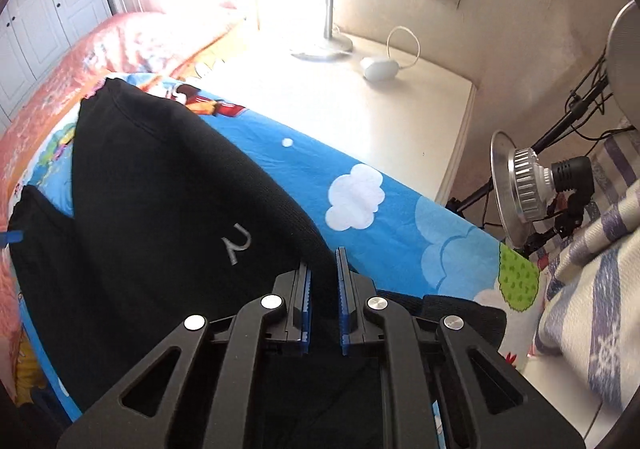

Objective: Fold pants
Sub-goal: 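Grasp the waistband with the right gripper while the left gripper grasps the leg cuffs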

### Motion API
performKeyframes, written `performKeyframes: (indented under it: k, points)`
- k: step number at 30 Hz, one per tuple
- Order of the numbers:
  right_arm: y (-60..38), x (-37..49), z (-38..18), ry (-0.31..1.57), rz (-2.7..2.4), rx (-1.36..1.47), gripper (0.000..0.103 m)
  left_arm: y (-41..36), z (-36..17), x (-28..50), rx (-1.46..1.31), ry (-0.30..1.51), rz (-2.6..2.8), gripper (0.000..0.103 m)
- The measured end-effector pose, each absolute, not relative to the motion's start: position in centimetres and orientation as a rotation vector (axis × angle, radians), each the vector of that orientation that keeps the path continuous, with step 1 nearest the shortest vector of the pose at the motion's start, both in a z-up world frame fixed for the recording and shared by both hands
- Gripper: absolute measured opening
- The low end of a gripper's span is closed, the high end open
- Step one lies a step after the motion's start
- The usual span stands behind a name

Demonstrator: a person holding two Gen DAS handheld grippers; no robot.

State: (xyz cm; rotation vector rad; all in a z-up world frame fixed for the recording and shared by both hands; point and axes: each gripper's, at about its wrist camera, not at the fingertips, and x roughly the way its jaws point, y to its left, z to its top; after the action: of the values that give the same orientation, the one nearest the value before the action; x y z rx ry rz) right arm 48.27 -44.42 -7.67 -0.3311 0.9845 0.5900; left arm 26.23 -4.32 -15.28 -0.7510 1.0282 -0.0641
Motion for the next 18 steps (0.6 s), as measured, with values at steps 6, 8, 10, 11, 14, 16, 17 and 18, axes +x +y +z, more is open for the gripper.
performKeyframes:
  k: [6, 8, 10, 11, 14, 16, 17, 18]
  points:
    - [-45.1, 38.5, -8.0, 0.952, 0.640, -0.262, 0.011, -2.7, -16.9, 37.3, -1.028, 0.996, -0.192, 0.079]
    - [-44.8, 37.4, -8.7, 0.949, 0.635, -0.269, 0.011, -1.4, -18.1, 39.7, -1.081, 1.026, -0.125, 0.074]
    - [-44.7, 36.5, -8.9, 0.948, 0.638, -0.262, 0.011, -0.1, -19.5, 41.6, -1.125, 1.056, -0.071, 0.068]
    - [-44.6, 36.3, -9.0, 0.948, 0.640, -0.259, 0.011, 0.7, -20.2, 42.4, -1.165, 1.066, -0.049, 0.066]
    - [-44.6, 35.8, -9.2, 0.951, 0.642, -0.263, 0.011, 2.0, -22.3, 44.8, -1.224, 1.110, -0.033, 0.050]
    - [-45.0, 35.5, -9.1, 0.951, 0.643, -0.253, 0.010, 2.1, -22.9, 44.9, -1.245, 1.127, -0.017, 0.008]
    - [-45.4, 35.0, -8.9, 0.948, 0.641, -0.243, 0.009, 2.1, -22.1, 44.2, -1.230, 1.101, -0.019, 0.008]
    - [-46.0, 34.4, -8.7, 0.947, 0.637, -0.228, 0.009, 2.1, -20.4, 42.9, -1.198, 1.057, -0.031, 0.008]
